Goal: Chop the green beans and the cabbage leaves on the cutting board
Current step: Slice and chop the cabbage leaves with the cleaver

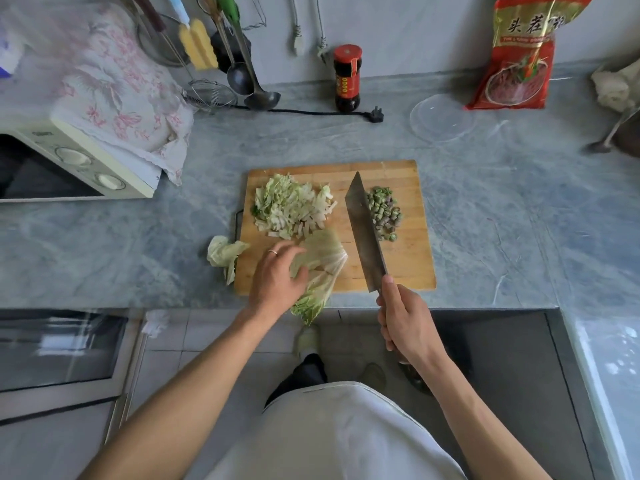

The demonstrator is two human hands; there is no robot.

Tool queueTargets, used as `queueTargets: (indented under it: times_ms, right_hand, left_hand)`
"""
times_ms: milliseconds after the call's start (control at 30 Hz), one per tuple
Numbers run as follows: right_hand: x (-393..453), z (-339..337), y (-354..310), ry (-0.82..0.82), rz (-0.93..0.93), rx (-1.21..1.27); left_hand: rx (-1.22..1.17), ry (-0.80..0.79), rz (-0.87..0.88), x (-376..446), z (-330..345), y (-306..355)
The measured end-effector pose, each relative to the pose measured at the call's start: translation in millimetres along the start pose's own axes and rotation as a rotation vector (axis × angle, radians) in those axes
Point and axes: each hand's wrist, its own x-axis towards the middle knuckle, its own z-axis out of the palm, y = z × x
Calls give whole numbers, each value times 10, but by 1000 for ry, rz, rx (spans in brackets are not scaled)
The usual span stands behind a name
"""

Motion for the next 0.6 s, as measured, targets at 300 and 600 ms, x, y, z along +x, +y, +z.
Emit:
queueTargets:
  times_ms: [300,600]
  right_hand:
    - [246,299,-284,-51,-103,-25]
    - [372,467,-390,-56,-132,-62]
  left_hand:
    - [184,-10,-466,59,-379,-634]
    - [204,152,-172,67,-528,-522]
